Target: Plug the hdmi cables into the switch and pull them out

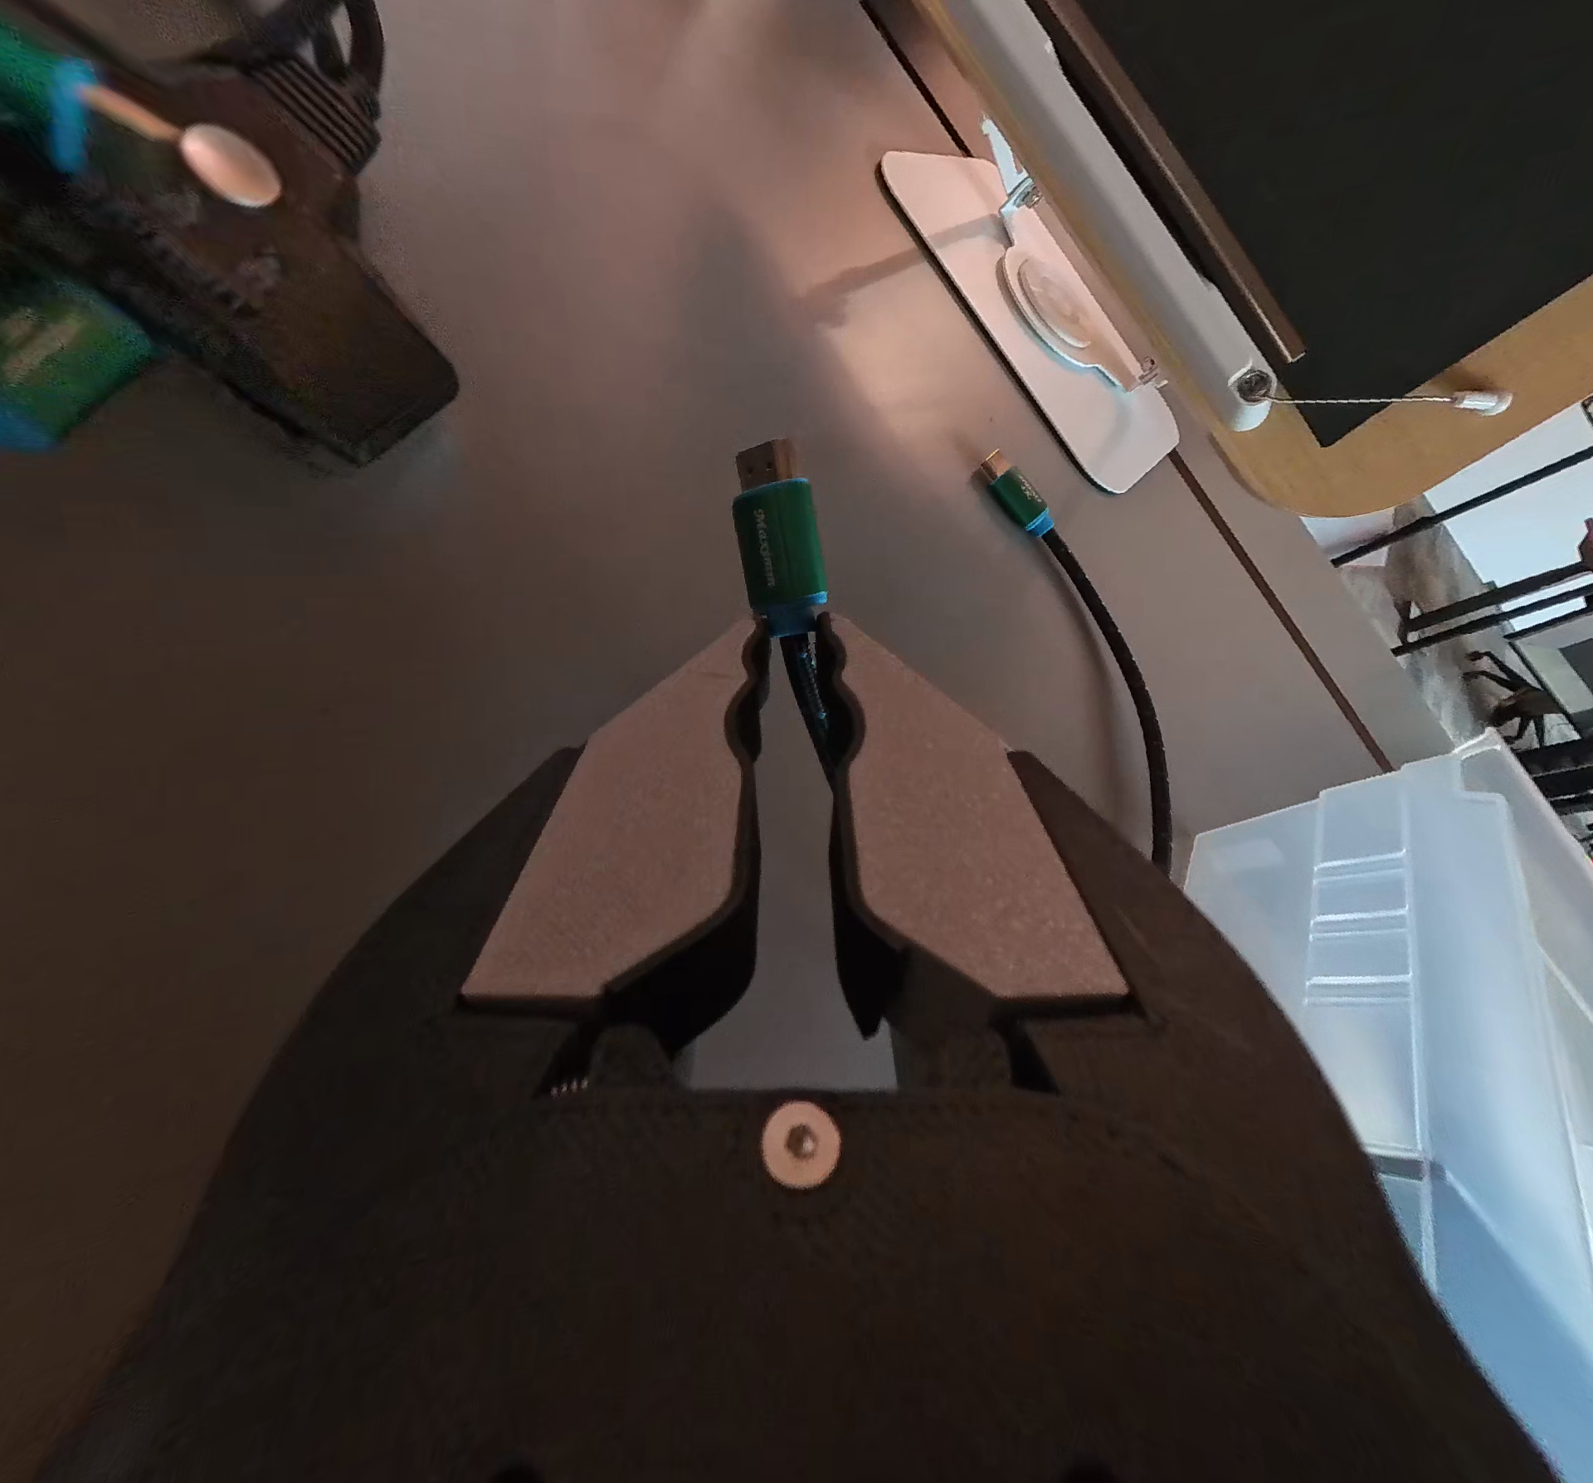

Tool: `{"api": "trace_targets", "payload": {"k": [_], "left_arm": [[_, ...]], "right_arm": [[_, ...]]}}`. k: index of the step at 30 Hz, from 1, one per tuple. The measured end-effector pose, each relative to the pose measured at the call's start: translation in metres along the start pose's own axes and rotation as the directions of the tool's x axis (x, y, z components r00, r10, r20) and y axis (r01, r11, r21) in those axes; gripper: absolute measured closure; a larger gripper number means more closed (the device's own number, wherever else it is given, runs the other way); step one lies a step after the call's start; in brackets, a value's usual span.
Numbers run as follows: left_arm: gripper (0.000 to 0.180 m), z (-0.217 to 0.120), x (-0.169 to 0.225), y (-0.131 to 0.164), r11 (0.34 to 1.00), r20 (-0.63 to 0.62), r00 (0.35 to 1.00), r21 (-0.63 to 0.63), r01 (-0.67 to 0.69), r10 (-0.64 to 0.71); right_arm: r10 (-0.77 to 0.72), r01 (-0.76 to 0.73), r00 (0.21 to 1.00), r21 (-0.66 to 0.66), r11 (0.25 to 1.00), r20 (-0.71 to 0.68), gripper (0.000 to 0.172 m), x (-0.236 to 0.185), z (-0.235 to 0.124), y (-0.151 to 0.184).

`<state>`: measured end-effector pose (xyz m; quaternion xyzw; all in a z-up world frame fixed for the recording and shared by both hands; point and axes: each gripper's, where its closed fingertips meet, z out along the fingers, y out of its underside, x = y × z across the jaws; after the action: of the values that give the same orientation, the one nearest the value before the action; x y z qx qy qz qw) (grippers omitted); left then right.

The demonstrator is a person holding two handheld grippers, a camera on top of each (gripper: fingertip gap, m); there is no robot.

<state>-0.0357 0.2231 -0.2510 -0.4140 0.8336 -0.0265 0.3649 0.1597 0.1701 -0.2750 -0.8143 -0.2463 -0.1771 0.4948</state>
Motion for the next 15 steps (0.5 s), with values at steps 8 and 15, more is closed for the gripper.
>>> {"api": "trace_targets", "payload": {"k": [8, 15], "left_arm": [[0.166, 0.027, 0.023, -0.003, 0.999, 0.045, 0.998, 0.022, 0.036, -0.037], [0.155, 0.014, -0.012, -0.009, 0.858, 0.03, 0.864, 0.137, 0.495, -0.503]], "right_arm": [[-0.012, 0.012, 1.0, -0.011, 1.0, -0.002, 0.165, -0.002, 0.001, 0.001], [-0.002, 0.002, 1.0, -0.003, 1.0, 0.006, 0.165, -0.001, 0.001, 0.001]]}}
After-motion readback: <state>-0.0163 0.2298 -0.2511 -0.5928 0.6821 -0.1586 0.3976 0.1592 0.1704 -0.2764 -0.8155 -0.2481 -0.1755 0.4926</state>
